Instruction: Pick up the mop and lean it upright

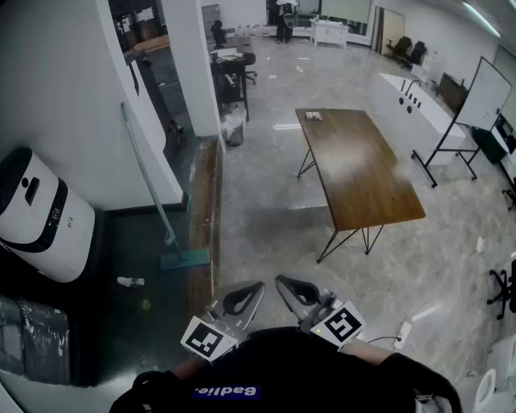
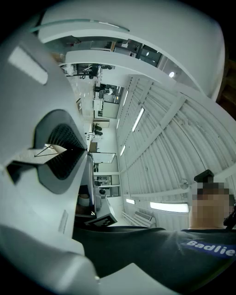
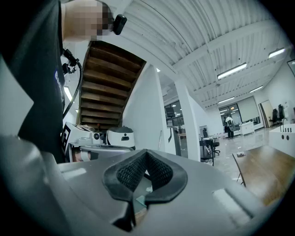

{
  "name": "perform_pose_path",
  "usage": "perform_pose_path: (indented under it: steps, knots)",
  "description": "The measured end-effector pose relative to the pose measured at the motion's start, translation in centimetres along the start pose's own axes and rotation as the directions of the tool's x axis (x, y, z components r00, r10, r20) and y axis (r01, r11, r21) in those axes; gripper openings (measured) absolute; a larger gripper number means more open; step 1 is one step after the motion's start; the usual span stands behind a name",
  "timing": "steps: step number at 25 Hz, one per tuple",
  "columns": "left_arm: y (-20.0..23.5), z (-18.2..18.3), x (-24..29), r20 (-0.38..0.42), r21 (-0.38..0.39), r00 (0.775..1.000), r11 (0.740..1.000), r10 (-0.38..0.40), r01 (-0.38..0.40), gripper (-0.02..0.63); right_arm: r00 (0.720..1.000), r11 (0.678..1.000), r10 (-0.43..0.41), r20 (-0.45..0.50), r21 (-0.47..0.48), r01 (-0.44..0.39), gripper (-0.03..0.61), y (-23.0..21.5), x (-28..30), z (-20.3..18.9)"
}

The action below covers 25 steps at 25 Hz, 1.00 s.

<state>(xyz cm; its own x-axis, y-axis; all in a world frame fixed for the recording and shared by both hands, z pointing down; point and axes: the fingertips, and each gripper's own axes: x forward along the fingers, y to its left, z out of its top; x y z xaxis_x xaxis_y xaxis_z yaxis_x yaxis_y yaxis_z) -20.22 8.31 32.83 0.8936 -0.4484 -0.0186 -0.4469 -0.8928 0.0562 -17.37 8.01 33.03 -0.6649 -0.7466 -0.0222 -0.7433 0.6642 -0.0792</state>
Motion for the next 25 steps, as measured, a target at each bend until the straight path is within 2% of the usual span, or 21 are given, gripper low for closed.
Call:
perform_pose_path:
  steps: [12,17,25]
  knots:
    - [0.1,0.0,0.3,-0.008,-0.003,1.000,1.000,0.003,-0.003,0.020,1.000,1.000,-0.016,0.011,0.025,0.016,0.005,-0.8,-0.2,0.2]
    - [0.4,0.0,0.6,-0.016,0.008,0.999,0.999,0.040,-0.040,0.020,0.999,0.999,-0.022,0.027,0.045,0.021,0.005,-1.7,-0.7,0.1]
    - [-0.7,-0.2,2.3,-0.020,0.023,0.993,0.993,0.120,-0.119,0.020,0.998,0.996,0.046,0.032,0.072,-0.049,0.006,-3.6,-1.7,-0.2]
